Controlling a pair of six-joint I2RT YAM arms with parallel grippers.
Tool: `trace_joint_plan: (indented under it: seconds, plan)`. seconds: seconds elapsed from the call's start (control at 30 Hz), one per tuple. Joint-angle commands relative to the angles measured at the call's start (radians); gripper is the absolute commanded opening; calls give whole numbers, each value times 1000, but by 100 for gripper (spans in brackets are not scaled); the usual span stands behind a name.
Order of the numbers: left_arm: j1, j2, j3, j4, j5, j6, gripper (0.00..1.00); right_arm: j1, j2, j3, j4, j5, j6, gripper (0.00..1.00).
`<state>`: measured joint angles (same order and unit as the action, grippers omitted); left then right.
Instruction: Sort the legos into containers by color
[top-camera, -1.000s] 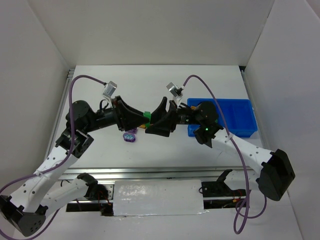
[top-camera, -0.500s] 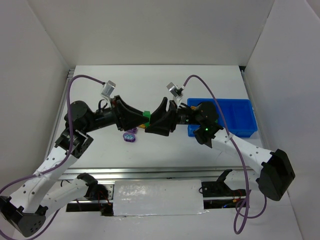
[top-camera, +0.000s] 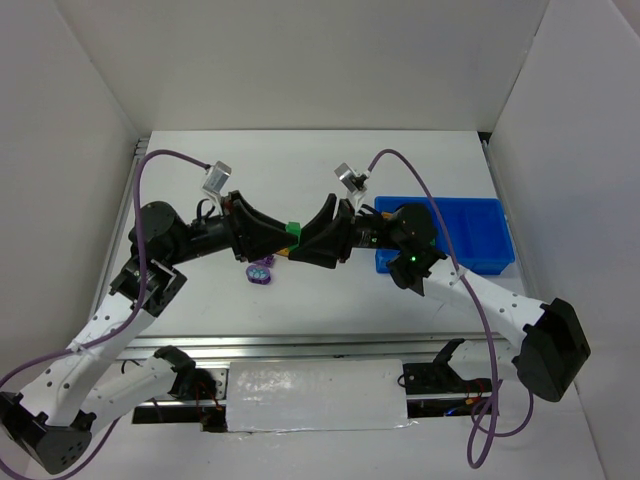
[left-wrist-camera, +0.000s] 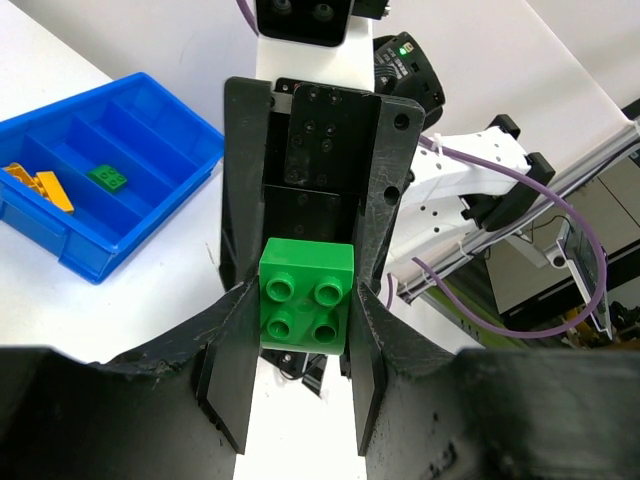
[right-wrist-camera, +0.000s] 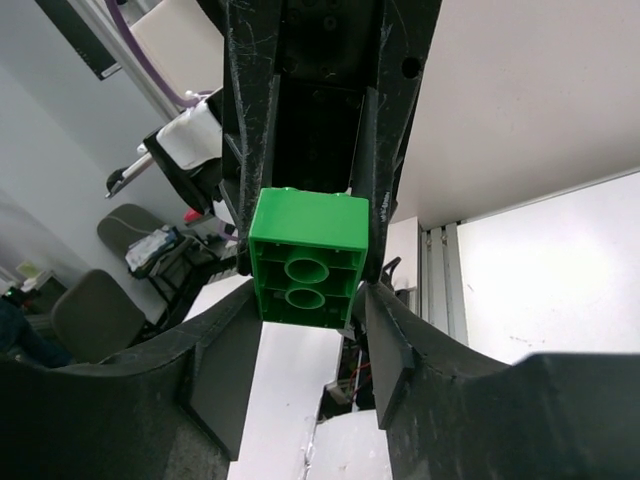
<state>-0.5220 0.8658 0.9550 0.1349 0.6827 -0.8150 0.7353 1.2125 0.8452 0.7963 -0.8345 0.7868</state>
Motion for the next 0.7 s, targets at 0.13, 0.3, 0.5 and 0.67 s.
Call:
trace_joint_plan:
  seconds: [0.13, 0.3, 0.5, 0.67]
  plan:
    - [-1, -25, -7, 51, 28, 2, 0, 6, -18, 48, 3, 43, -21, 48]
    - [-3, -30, -19, 49, 29, 7, 0, 6, -19, 54, -6, 51, -15, 47]
    - [-1, -37, -24, 45, 26, 11, 0, 6, -11, 66, -23, 55, -12, 4]
    - [-1, -45, -22, 37, 11, 14, 43, 6, -2, 51, -17, 26, -29, 0]
